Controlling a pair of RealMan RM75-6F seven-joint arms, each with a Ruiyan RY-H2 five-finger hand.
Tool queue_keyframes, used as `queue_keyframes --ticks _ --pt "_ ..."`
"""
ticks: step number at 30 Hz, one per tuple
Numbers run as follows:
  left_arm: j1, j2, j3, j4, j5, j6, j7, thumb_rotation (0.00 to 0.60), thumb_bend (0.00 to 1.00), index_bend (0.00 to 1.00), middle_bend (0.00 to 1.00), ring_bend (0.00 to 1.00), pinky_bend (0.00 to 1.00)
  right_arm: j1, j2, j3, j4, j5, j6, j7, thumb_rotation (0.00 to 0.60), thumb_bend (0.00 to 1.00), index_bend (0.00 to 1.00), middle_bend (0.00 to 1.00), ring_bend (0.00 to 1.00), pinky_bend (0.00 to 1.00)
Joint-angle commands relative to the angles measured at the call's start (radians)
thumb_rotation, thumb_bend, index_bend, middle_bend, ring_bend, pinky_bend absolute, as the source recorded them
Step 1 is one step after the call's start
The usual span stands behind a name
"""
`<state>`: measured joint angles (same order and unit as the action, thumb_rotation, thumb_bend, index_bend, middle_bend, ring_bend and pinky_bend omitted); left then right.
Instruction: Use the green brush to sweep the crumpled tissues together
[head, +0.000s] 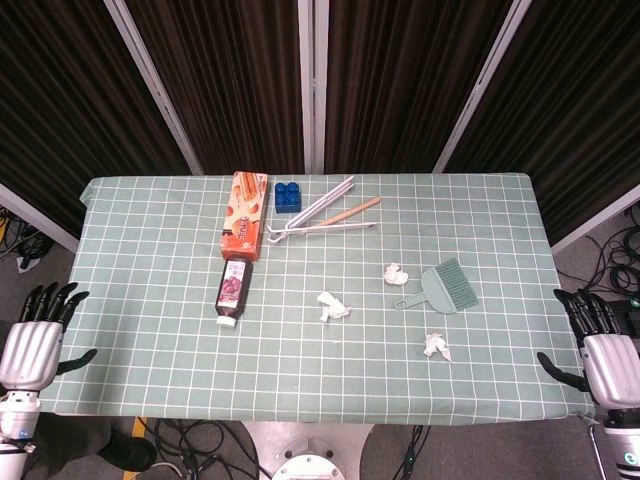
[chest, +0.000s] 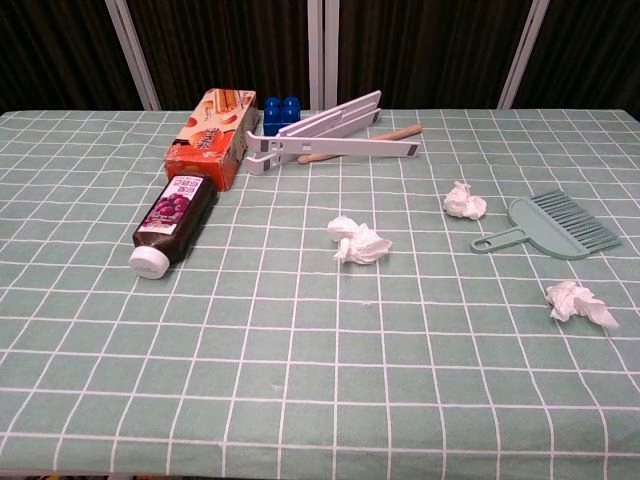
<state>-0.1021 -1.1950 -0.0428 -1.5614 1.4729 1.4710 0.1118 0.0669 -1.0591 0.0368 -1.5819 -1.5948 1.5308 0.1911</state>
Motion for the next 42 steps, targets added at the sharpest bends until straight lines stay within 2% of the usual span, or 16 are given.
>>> queue_keyframes --ticks 1,7,11,18,21,24,29,36,42 --pt "-0.001 -0.001 0.0 0.001 -0.002 -0.002 0.002 0.6 0.08 0.17 0.09 0.03 0.0 0.002 -0.001 -0.001 0.002 0.001 -0.006 -0.001 0.6 0.15 0.0 0.13 0.0 0.0" --pt "0.001 0.0 0.001 -0.002 0.001 0.001 0.001 0.6 0.08 0.17 0.09 0.03 0.0 0.014 0.008 -0.005 -0.004 -0.004 -0.025 0.051 0.6 0.22 0.0 0.14 0.0 0.0" --pt "0.005 0.002 0.003 -0.003 0.004 0.006 -0.008 0.6 0.08 0.17 0.09 0.03 0.0 0.062 0.024 0.01 -0.009 -0.012 -0.079 0.079 0.6 0.26 0.02 0.17 0.0 0.0" --pt "0.013 0.002 0.006 -0.001 0.008 0.018 -0.017 0.6 0.08 0.17 0.09 0.03 0.0 0.223 -0.013 0.047 -0.012 0.003 -0.3 -0.015 0.6 0.28 0.17 0.25 0.02 0.0" --pt "0.018 0.003 0.008 0.0 0.004 0.02 -0.022 0.6 0.08 0.17 0.09 0.03 0.0 0.297 -0.059 0.058 0.008 0.03 -0.414 -0.084 0.6 0.28 0.21 0.27 0.02 0.0" --pt "0.02 0.002 0.009 0.002 0.0 0.015 -0.029 0.6 0.08 0.17 0.09 0.03 0.0 0.365 -0.132 0.063 0.054 0.057 -0.512 -0.171 0.6 0.24 0.28 0.3 0.02 0.0" --pt "0.02 0.0 0.01 0.008 -0.001 0.01 -0.039 0.6 0.08 0.17 0.09 0.03 0.0 0.439 -0.249 0.067 0.148 0.098 -0.61 -0.275 0.6 0.21 0.3 0.3 0.02 0.0" --pt "0.022 0.001 0.008 0.013 -0.007 0.006 -0.057 0.6 0.08 0.17 0.09 0.03 0.0 0.502 -0.385 0.08 0.296 0.134 -0.647 -0.358 0.6 0.21 0.3 0.3 0.02 0.0" --pt "0.023 0.001 0.009 0.017 -0.012 -0.001 -0.071 0.6 0.08 0.17 0.09 0.03 0.01 0.528 -0.469 0.063 0.418 0.116 -0.63 -0.403 0.6 0.21 0.31 0.31 0.02 0.0"
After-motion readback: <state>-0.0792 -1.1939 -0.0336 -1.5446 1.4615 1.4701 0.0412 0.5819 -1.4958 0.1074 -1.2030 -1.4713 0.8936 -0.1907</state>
